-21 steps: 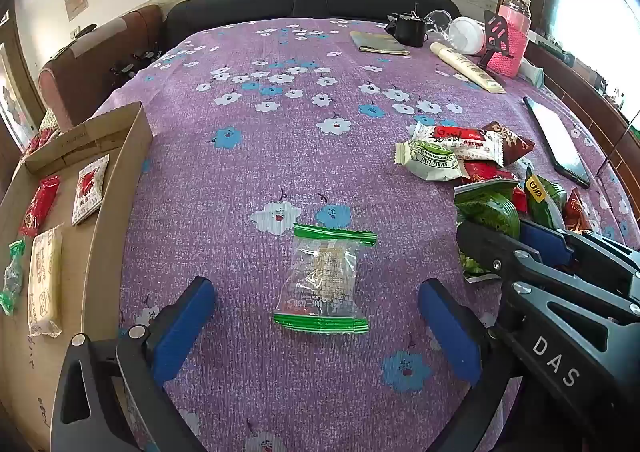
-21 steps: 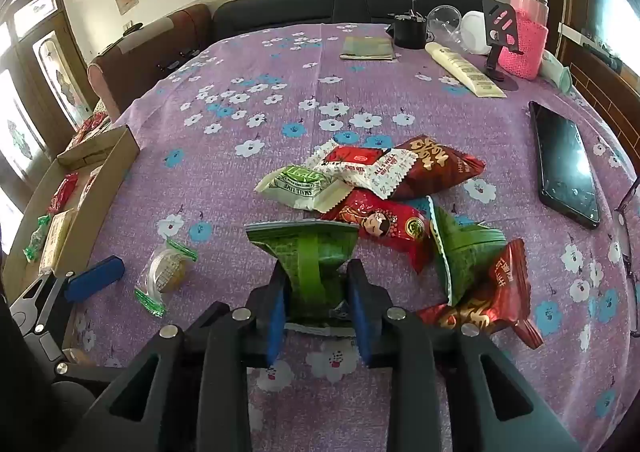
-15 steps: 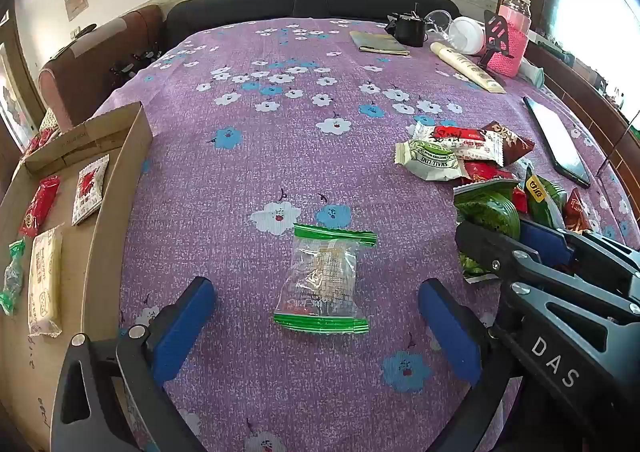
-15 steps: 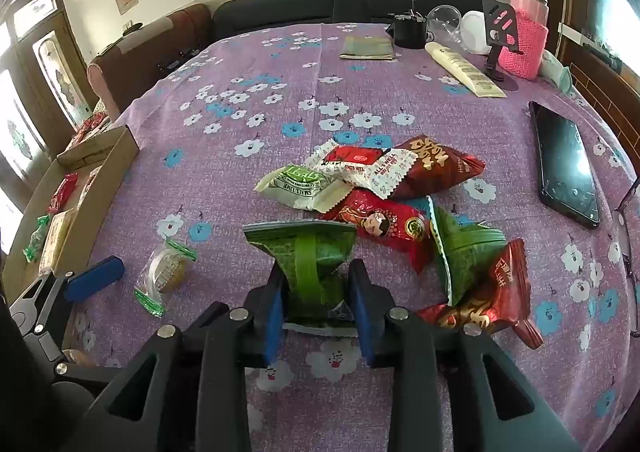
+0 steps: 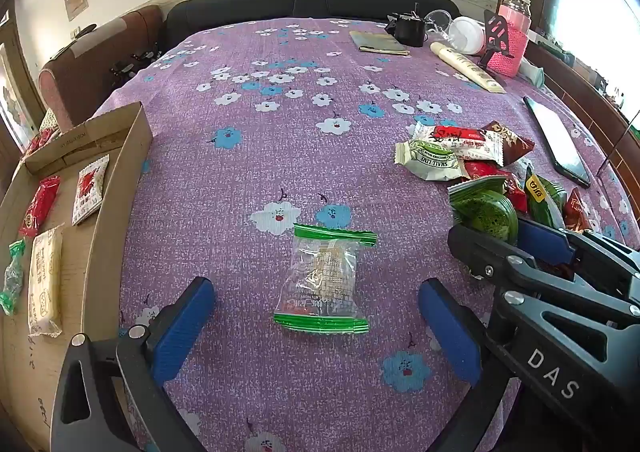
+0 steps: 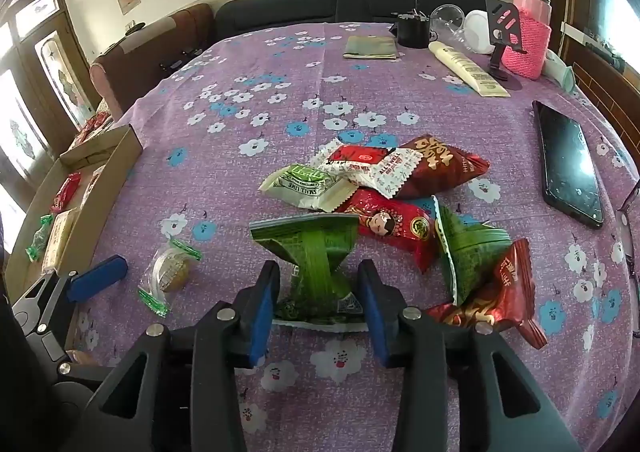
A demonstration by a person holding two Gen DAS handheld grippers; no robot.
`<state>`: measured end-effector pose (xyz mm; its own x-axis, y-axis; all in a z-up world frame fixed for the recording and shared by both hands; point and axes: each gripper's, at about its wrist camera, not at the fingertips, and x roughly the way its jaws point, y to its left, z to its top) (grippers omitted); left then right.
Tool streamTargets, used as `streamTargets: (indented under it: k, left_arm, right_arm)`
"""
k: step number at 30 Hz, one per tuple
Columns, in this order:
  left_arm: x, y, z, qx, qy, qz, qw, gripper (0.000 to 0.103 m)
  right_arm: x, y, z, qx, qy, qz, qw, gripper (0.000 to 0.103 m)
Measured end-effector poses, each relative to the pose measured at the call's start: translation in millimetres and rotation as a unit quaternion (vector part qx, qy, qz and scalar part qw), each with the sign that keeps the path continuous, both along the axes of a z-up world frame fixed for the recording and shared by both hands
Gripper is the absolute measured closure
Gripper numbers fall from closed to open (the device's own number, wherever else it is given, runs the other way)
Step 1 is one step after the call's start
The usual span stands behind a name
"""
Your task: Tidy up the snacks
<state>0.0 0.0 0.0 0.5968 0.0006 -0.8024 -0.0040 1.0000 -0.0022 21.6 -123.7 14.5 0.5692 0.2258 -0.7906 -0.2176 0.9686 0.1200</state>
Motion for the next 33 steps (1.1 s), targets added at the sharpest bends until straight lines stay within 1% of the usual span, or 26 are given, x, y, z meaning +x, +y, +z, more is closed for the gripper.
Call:
streamTargets:
  k: [21, 22, 24, 27, 28, 33]
  left_arm:
    - [0.0, -0.2, 0.0, 0.001, 0.000, 0.000, 1.0000, 0.000]
    - [0.0, -0.3, 0.0, 0.002, 0.000, 0.000, 1.0000, 0.000]
    - [0.0, -0.1, 0.0, 0.002, 0.000, 0.000, 1.0000, 0.000]
    - [0.0, 0.0, 0.0, 0.001, 0.000, 0.001, 1.0000, 0.000]
    - [-0.1, 0.1, 0.0, 0.002, 0.000, 0.001, 1.0000, 0.000]
    - [-2.7, -0.7, 0.7, 0.001, 0.000, 0.001, 1.0000, 0.000]
  right_arm:
    - [-0.6, 1.0, 0.3, 0.000, 0.000, -0.001, 1.000, 0.063]
    - [0.5, 0.0, -0.4, 0.000, 0.000, -0.002, 1.000, 0.064]
    - [-1.0, -2.2, -0.2, -0.003, -0.002, -0.005, 1.000, 0.069]
    - [-1.3, -2.7, -0.2, -0.002, -0.002, -0.006, 1.000, 0.072]
    - [-1.3, -3.9, 0.2, -0.001, -0.001, -0.007, 1.000, 0.078]
    - [1.9, -14.9, 3.4, 0.031, 0.009, -0.022, 0.999, 0.080]
